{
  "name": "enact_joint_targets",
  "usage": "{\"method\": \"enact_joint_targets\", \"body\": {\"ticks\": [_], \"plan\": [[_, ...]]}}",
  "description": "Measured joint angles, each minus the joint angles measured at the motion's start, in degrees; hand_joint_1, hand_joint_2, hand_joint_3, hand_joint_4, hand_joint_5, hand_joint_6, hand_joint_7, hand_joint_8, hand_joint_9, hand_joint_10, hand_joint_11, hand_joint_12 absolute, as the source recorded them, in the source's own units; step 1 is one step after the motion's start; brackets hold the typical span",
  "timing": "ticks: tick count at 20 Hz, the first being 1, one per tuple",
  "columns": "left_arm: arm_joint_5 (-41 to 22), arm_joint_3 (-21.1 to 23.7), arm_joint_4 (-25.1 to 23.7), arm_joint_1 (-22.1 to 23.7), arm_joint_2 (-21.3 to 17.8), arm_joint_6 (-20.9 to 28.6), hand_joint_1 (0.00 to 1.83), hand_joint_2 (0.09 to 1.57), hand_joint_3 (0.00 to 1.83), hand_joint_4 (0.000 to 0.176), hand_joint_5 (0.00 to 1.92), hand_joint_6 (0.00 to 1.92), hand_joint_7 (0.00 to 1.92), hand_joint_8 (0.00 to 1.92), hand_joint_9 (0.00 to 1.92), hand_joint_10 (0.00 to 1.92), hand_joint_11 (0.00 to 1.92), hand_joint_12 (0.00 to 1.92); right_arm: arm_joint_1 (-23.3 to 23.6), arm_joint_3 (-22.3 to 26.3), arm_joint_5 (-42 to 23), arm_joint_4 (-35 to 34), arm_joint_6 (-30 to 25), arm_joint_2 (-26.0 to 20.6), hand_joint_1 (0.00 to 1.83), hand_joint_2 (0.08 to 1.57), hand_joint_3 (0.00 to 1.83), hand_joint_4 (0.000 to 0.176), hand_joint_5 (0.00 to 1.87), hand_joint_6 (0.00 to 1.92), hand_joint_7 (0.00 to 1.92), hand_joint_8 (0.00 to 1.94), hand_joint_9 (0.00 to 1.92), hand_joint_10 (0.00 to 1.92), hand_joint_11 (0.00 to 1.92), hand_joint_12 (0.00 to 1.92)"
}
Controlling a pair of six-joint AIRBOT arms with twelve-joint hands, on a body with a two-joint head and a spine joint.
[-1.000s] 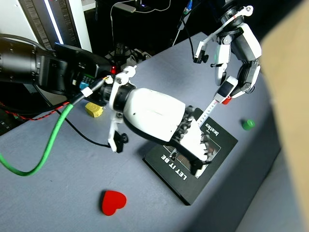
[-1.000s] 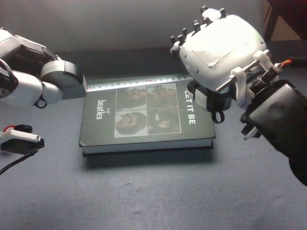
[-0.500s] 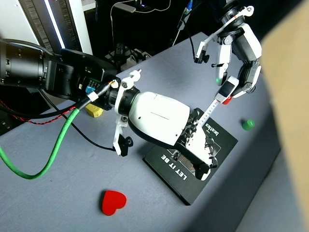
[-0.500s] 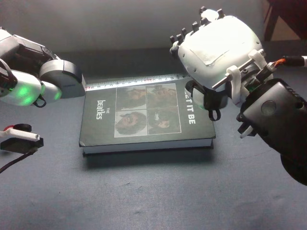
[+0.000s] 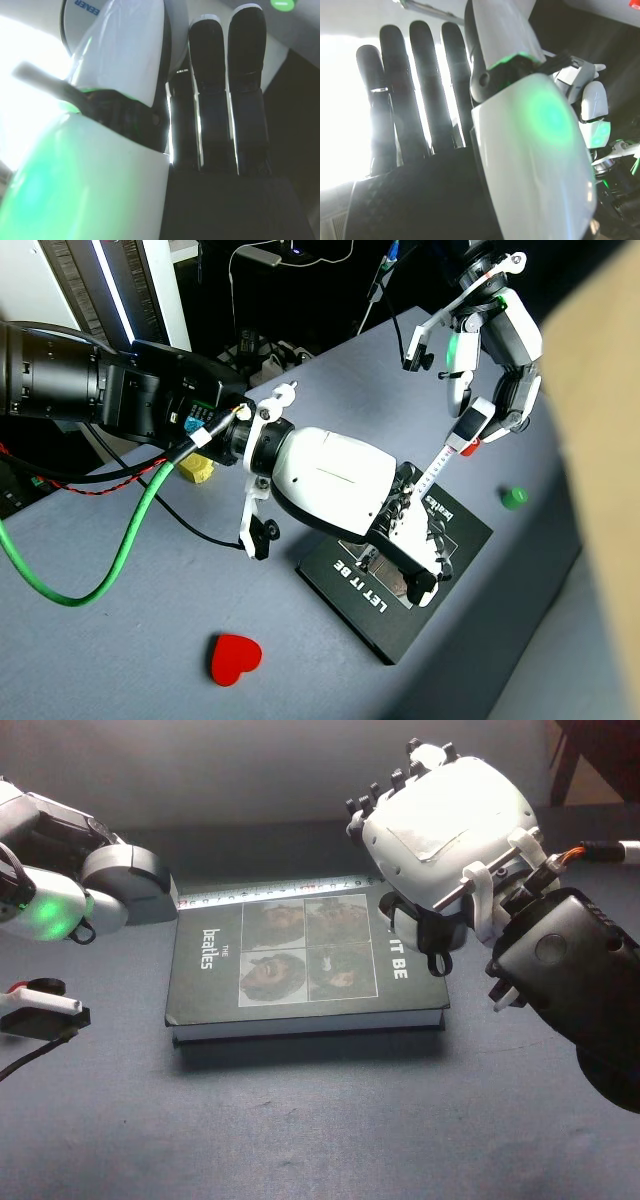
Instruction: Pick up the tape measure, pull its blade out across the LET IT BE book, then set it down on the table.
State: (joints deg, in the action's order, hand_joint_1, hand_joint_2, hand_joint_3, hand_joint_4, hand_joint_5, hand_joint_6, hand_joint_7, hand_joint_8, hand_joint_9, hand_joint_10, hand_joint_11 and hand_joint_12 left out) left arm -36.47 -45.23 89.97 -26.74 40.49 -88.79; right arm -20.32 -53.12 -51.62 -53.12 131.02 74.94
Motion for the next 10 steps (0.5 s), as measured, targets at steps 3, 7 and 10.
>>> {"method": "enact_joint_targets", "body": {"ticks": [3,7,10], "plan": [[0.0,0.0,-0.02,0.0,0.0,0.0,1.37,1.13,0.0,0.0,0.93,0.92,0.93,1.03,0.9,1.33,0.82,1.26,0.0,0.0,0.0,0.0,0.13,0.0,1.03,1.09,0.0,0.0,0.76,0.02,0.81,0.01,0.75,0.02,0.37,1.01],[0.0,0.0,-0.13,-0.11,0.0,0.11,1.37,1.13,0.0,0.0,0.92,0.94,0.93,1.02,0.9,1.32,0.82,1.26,0.0,0.0,0.0,0.0,0.15,0.07,1.03,1.09,0.0,0.0,0.75,0.01,0.81,0.01,0.75,0.02,0.37,1.01],[0.0,0.0,-0.17,-0.11,0.0,0.13,1.37,1.13,0.0,0.0,0.92,0.95,0.93,1.02,0.9,1.32,0.82,1.26,0.0,0.0,0.0,0.0,0.15,0.07,1.03,1.09,0.0,0.0,0.76,0.01,0.8,0.0,0.76,0.02,0.37,1.02]]}}
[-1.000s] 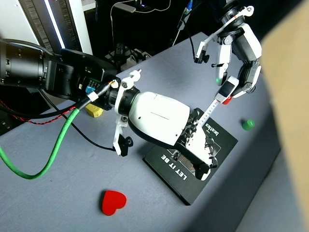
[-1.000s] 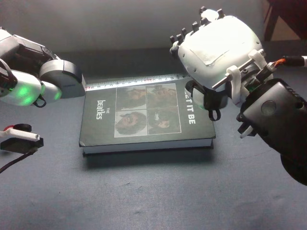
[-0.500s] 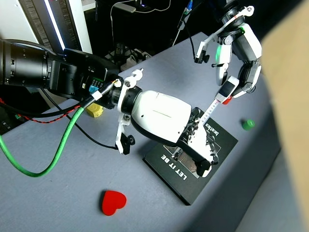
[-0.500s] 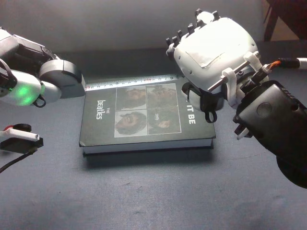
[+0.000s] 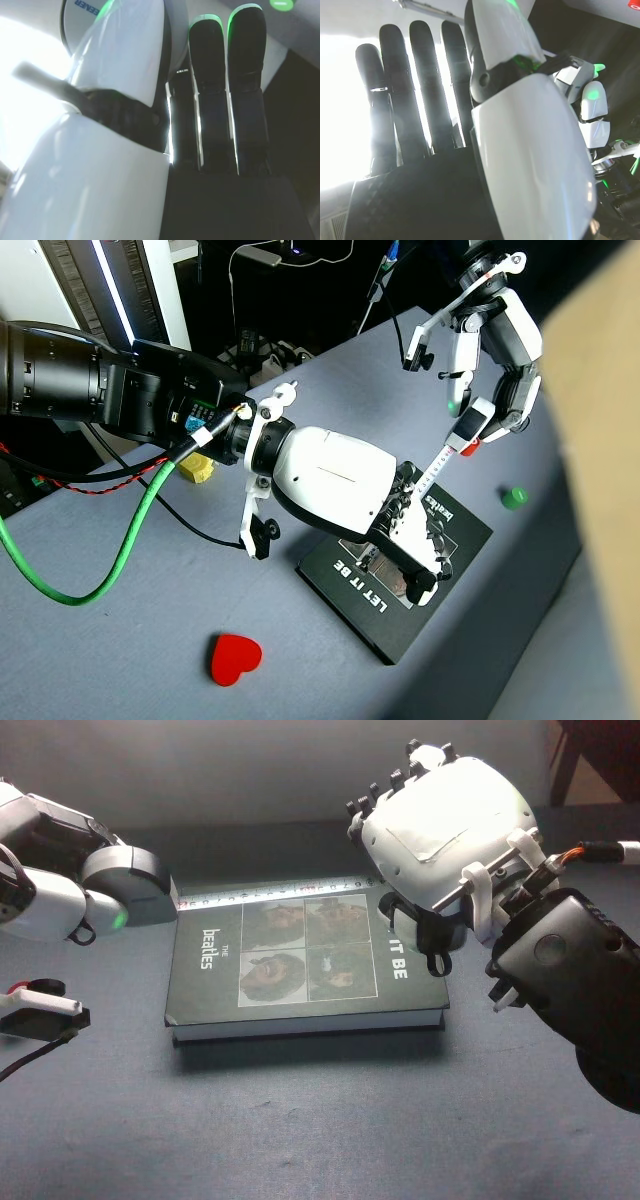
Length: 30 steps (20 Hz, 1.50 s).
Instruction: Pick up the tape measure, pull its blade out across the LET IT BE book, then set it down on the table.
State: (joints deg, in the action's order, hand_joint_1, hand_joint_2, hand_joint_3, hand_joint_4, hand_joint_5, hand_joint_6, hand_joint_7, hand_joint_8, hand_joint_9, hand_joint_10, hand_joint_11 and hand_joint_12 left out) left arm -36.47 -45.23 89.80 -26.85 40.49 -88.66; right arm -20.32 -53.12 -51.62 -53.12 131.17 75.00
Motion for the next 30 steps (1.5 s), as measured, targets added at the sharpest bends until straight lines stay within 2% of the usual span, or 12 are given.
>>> {"method": "enact_joint_targets", "body": {"ticks": [4,5,6,7,9,11,12,13,20,29,30], "plan": [[0.02,0.0,-0.04,-0.24,0.0,0.04,1.37,1.13,0.0,0.0,0.94,0.94,0.92,1.03,0.89,1.33,0.83,1.27,0.07,0.0,0.0,0.04,0.0,0.0,1.02,1.09,0.0,0.0,0.79,0.02,0.84,0.02,0.8,0.04,0.39,1.03],[0.02,0.0,0.02,-0.24,0.0,0.04,1.37,1.13,0.0,0.0,0.94,0.94,0.92,1.03,0.89,1.33,0.82,1.27,0.07,0.0,0.0,0.02,0.0,0.0,1.08,1.14,0.0,0.0,0.87,0.88,0.94,0.04,0.87,0.07,0.45,1.08],[0.0,0.0,-0.02,-0.24,0.0,0.04,1.37,1.13,0.0,0.0,0.93,0.95,0.93,1.02,0.89,1.33,0.82,1.27,0.07,0.0,0.0,0.04,-0.02,0.0,1.17,1.14,0.01,0.0,0.88,1.07,0.98,0.81,0.99,0.13,0.55,1.17],[0.02,0.0,-0.07,-0.22,0.0,0.04,1.37,1.13,0.0,0.0,0.93,0.95,0.93,1.01,0.9,1.32,0.83,1.27,0.07,0.0,0.0,0.11,-0.04,0.0,1.2,1.14,0.0,0.014,0.89,1.08,0.99,0.98,1.03,0.32,0.63,1.25],[0.24,0.0,-0.02,-0.24,0.0,0.11,1.37,1.13,0.0,0.0,0.93,0.95,0.93,1.01,0.9,1.32,0.83,1.27,0.07,0.0,0.02,0.02,-0.31,0.0,1.21,1.13,0.0,0.01,0.9,1.05,1.0,1.03,0.96,0.65,0.71,1.3],[0.48,-0.09,-0.04,-0.22,0.0,0.2,1.37,1.13,0.0,0.0,0.93,0.95,0.93,1.01,0.9,1.32,0.83,1.27,0.07,0.0,0.02,0.04,-0.28,-0.02,1.21,1.13,0.0,0.011,0.9,1.06,0.99,1.03,0.93,0.74,0.73,1.32],[0.44,-0.11,-0.07,-0.22,0.0,0.2,1.37,1.13,0.0,0.0,0.93,0.95,0.93,1.01,0.9,1.32,0.83,1.27,0.07,0.0,0.04,0.07,-0.31,0.0,1.21,1.13,0.0,0.011,0.9,1.06,0.99,1.03,0.93,0.74,0.73,1.32],[0.46,-0.11,-0.07,-0.24,0.0,0.22,1.37,1.13,0.0,0.0,0.93,0.95,0.93,1.01,0.9,1.32,0.83,1.27,0.07,0.0,0.07,0.07,-0.37,0.0,1.21,1.14,0.0,0.0,0.89,1.06,1.01,1.03,0.92,0.76,0.72,1.32],[0.72,-0.46,-0.44,-0.46,0.0,0.7,1.37,1.13,0.0,0.0,0.92,0.94,0.93,1.03,0.9,1.33,0.83,1.27,0.04,0.0,0.35,0.48,-0.44,-0.09,1.21,1.14,0.0,0.0,0.88,1.06,0.99,1.06,0.88,0.8,0.69,1.32],[1.77,-0.39,-0.74,-0.46,0.13,1.46,1.37,1.13,0.0,0.0,0.93,0.94,0.93,1.02,0.9,1.33,0.83,1.28,-0.59,0.13,2.05,1.22,-0.92,-2.62,1.21,1.14,0.0,0.0,0.88,1.06,0.98,1.1,0.87,0.83,0.67,1.31],[2.03,-0.39,-0.74,-0.48,0.13,1.53,1.37,1.13,0.0,0.0,0.97,0.9,0.92,1.03,0.89,1.33,0.83,1.27,-0.74,0.15,2.58,1.4,-1.09,-3.1,1.21,1.14,0.0,0.0,0.88,1.06,0.98,1.1,0.87,0.83,0.67,1.31]]}}
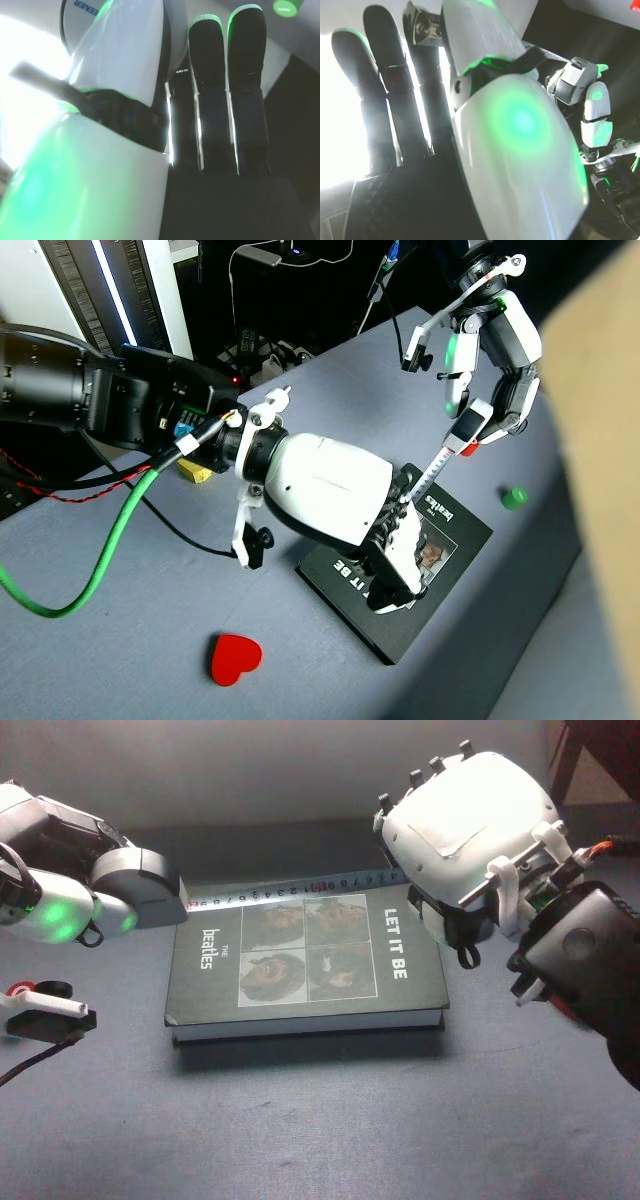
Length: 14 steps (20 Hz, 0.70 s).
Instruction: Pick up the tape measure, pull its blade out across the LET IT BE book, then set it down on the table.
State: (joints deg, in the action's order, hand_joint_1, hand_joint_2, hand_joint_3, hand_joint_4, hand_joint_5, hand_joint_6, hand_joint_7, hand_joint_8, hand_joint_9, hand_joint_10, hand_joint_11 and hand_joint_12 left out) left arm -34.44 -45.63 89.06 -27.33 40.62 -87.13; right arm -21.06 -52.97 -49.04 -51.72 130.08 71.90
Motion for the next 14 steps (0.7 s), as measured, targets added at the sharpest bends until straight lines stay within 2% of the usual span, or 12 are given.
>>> {"method": "enact_joint_targets", "body": {"ticks": [14], "plan": [[0.35,-0.07,-0.22,0.02,0.0,0.24,1.37,1.12,0.0,0.0,0.92,0.92,0.95,1.01,0.9,1.32,0.83,1.26,-2.82,-0.02,2.21,2.75,-3.1,-6.93,1.21,1.14,0.0,0.0,0.88,1.06,0.98,1.1,0.87,0.83,0.67,1.3]]}}
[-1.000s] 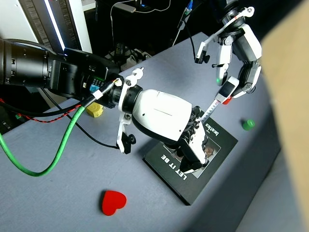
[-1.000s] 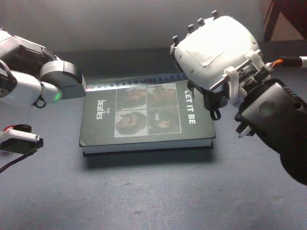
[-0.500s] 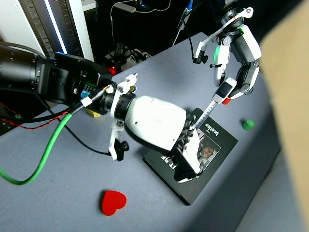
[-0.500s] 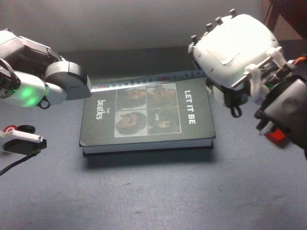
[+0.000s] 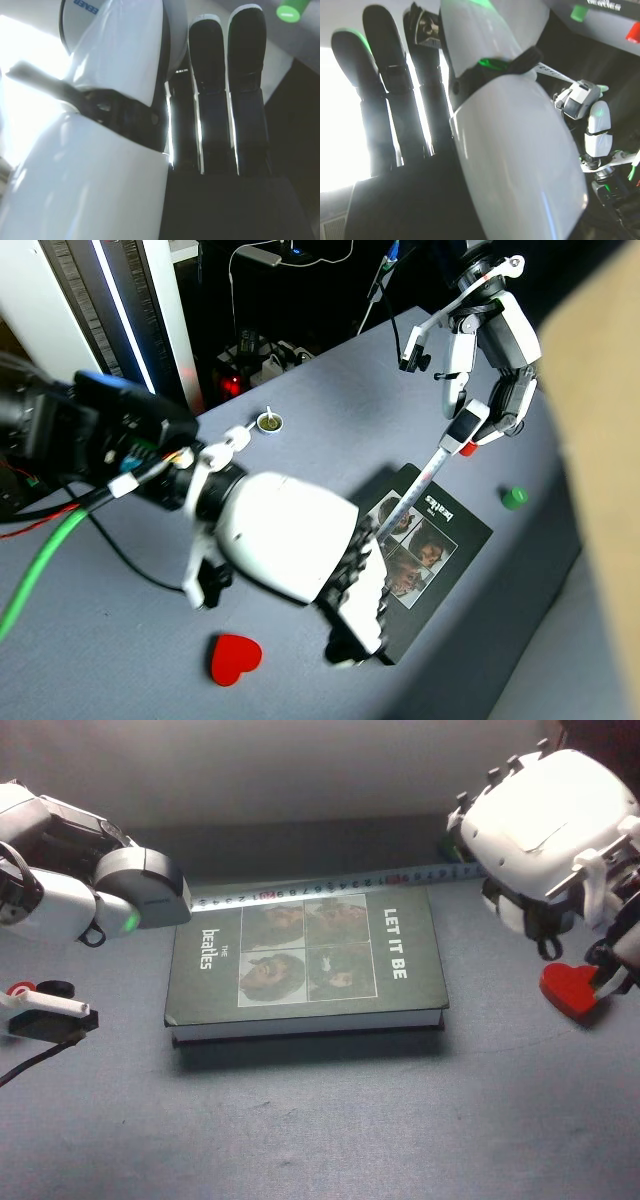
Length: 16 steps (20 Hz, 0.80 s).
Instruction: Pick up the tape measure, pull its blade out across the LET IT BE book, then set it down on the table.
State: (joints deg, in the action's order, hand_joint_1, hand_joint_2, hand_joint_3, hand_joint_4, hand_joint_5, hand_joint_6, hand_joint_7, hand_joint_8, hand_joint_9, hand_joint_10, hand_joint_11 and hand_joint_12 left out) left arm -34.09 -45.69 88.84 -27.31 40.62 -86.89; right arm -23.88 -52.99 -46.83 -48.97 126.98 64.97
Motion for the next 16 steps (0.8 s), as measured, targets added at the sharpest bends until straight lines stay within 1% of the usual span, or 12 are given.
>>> {"method": "enact_joint_targets", "body": {"ticks": [5,11,12,13,16], "plan": [[0.02,-0.02,-0.17,0.13,0.0,0.17,1.37,1.13,0.0,0.0,0.93,0.92,0.95,1.02,0.89,1.33,0.83,1.26,-0.83,-0.44,1.07,0.92,-1.73,-1.25,1.22,1.14,0.0,0.0,0.87,1.05,1.0,1.09,0.88,0.84,0.68,1.3],[0.17,-0.13,-0.15,0.13,0.0,0.2,1.37,1.13,0.0,0.0,0.93,0.94,0.93,1.03,0.89,1.33,0.83,1.27,-2.82,-0.96,0.94,3.65,-4.13,-3.48,1.22,1.14,0.0,0.0,0.87,1.05,1.0,1.08,0.88,0.85,0.68,1.3],[0.2,-0.13,-0.17,0.13,0.0,0.2,1.37,1.13,0.0,0.0,0.93,0.93,0.93,1.03,0.89,1.33,0.84,1.27,-2.82,-0.96,0.98,3.85,-4.44,-3.8,1.33,1.14,0.0,0.0,0.85,1.05,1.0,1.04,0.82,1.24,0.68,1.31],[0.2,-0.17,-0.17,0.13,0.0,0.2,1.37,1.12,0.0,0.0,0.95,0.92,0.94,1.01,0.9,1.32,0.84,1.26,-2.82,-0.96,0.9,4.11,-4.7,-4.17,1.36,1.14,0.0,0.0,0.85,1.05,1.0,1.03,0.81,1.32,0.69,1.31],[0.13,-0.37,-0.17,0.13,0.0,0.2,1.37,1.12,0.0,0.0,0.94,0.92,0.95,1.01,0.9,1.32,0.84,1.26,-3.41,-0.98,0.94,4.5,-5.66,-5.53,1.36,1.15,0.0,0.0,0.84,1.06,0.99,1.04,0.8,1.35,0.69,1.31]]}}
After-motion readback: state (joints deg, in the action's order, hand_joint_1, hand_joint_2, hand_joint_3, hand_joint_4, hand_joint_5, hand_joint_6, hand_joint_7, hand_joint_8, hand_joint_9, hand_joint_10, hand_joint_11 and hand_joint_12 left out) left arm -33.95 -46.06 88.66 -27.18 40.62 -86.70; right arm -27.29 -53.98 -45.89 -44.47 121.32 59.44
